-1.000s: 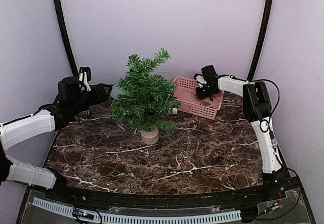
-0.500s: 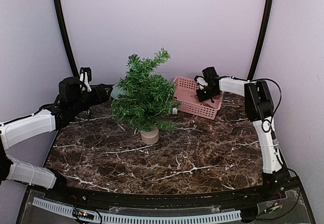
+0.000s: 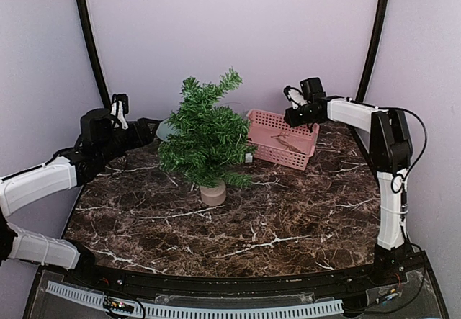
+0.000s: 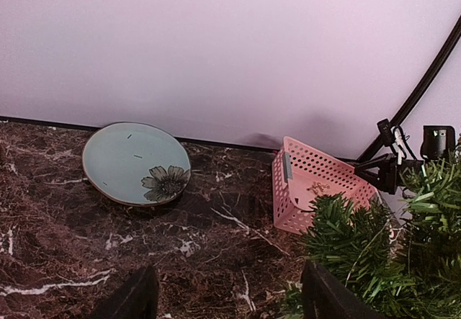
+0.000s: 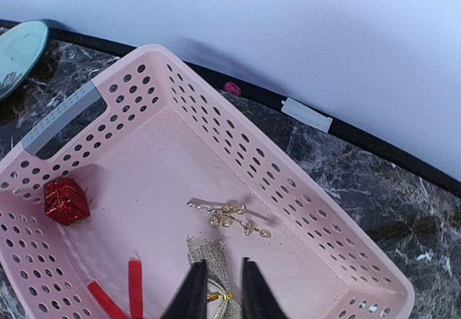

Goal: Decorate the small christmas tree

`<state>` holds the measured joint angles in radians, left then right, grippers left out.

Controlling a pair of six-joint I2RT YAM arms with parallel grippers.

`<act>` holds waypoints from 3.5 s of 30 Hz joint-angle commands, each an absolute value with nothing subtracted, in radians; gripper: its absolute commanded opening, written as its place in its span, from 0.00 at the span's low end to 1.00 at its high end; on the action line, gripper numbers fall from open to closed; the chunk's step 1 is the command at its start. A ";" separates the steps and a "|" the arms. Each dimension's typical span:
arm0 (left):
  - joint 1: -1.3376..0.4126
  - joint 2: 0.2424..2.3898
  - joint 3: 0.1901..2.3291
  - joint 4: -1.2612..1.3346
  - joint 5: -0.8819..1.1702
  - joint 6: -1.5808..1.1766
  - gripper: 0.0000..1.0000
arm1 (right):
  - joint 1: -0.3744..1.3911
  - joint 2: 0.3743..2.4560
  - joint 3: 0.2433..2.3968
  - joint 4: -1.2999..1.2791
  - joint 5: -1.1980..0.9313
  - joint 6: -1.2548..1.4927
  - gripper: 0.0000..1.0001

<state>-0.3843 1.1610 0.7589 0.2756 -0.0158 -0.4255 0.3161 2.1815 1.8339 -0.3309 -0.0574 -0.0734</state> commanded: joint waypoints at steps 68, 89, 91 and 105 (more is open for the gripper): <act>-0.377 1.145 0.745 0.344 0.021 -0.412 0.70 | 0.389 1.576 1.129 -0.533 0.004 0.031 0.60; -0.377 1.173 0.765 0.353 0.032 -0.410 0.70 | 0.372 1.824 1.179 -0.443 -0.068 -0.031 0.40; -0.377 1.176 0.764 0.356 0.033 -0.410 0.70 | 0.367 1.832 1.182 -0.437 -0.070 -0.032 0.47; -0.377 1.155 0.748 0.358 0.023 -0.406 0.70 | 0.364 1.885 1.203 -0.414 -0.123 -0.064 0.45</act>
